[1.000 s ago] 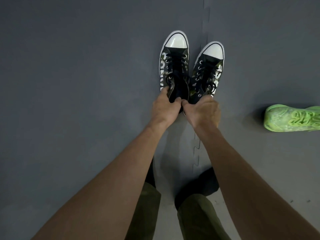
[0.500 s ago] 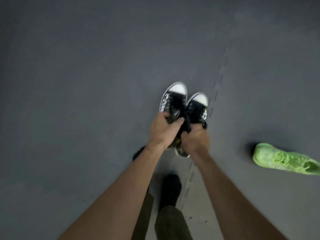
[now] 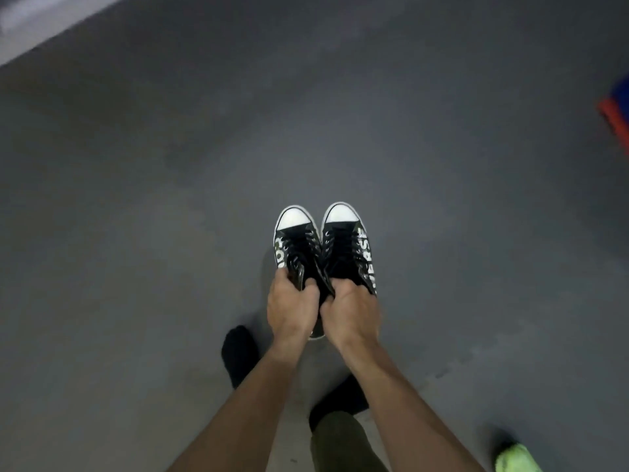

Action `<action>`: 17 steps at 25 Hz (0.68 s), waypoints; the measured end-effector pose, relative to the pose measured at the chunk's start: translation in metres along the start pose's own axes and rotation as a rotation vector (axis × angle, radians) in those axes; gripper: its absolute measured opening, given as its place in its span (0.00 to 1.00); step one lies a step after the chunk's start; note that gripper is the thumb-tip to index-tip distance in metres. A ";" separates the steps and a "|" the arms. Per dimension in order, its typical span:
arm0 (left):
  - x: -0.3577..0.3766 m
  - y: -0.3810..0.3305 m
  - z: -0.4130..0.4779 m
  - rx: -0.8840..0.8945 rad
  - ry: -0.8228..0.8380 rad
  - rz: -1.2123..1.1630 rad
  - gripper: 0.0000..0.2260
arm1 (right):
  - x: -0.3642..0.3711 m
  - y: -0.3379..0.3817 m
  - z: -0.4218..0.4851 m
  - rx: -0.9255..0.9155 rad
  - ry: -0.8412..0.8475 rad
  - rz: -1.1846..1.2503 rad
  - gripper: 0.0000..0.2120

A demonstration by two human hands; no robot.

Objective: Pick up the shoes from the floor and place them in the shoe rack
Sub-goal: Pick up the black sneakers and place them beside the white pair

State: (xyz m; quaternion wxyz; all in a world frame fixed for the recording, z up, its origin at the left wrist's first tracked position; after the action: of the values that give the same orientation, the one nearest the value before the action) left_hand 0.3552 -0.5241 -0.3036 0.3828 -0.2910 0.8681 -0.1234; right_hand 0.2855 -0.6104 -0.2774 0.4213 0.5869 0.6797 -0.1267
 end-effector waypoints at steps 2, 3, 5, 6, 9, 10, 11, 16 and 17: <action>-0.047 -0.001 0.031 -0.025 -0.062 -0.105 0.09 | 0.011 0.058 0.003 -0.088 -0.030 -0.054 0.10; -0.071 -0.001 0.046 -0.036 -0.088 -0.147 0.11 | 0.018 0.087 0.004 -0.127 -0.044 -0.072 0.10; -0.126 0.002 0.081 -0.050 -0.129 -0.219 0.12 | 0.037 0.153 0.006 -0.192 -0.045 -0.096 0.09; -0.152 0.003 0.096 -0.042 -0.142 -0.239 0.12 | 0.045 0.183 0.005 -0.213 -0.044 -0.104 0.09; -0.237 0.012 0.145 -0.029 -0.185 -0.313 0.10 | 0.078 0.278 0.002 -0.291 -0.033 -0.124 0.09; -0.263 0.017 0.160 -0.034 -0.188 -0.340 0.10 | 0.087 0.307 0.000 -0.310 -0.025 -0.135 0.08; -0.287 0.021 0.174 -0.036 -0.193 -0.369 0.10 | 0.096 0.335 -0.002 -0.327 -0.019 -0.150 0.07; -0.395 0.024 0.237 -0.059 -0.236 -0.503 0.09 | 0.127 0.467 -0.008 -0.451 -0.019 -0.175 0.07; -0.413 0.019 0.249 -0.061 -0.253 -0.513 0.09 | 0.129 0.490 -0.006 -0.473 -0.022 -0.182 0.07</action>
State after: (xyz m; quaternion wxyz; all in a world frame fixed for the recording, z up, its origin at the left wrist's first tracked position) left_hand 0.7530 -0.2586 -0.2355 0.4352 -0.5255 0.7149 -0.1528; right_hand 0.7318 -0.3806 -0.2092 0.5412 0.4069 0.7358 -0.0082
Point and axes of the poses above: each hand's wrist, its own z-axis towards the middle knuckle, its own x-axis out of the palm, y = z × x, the point moved 4 cm from there along z, towards the middle knuckle, and after that the axes turned 3 degrees about -y, right-handed, at the moved point
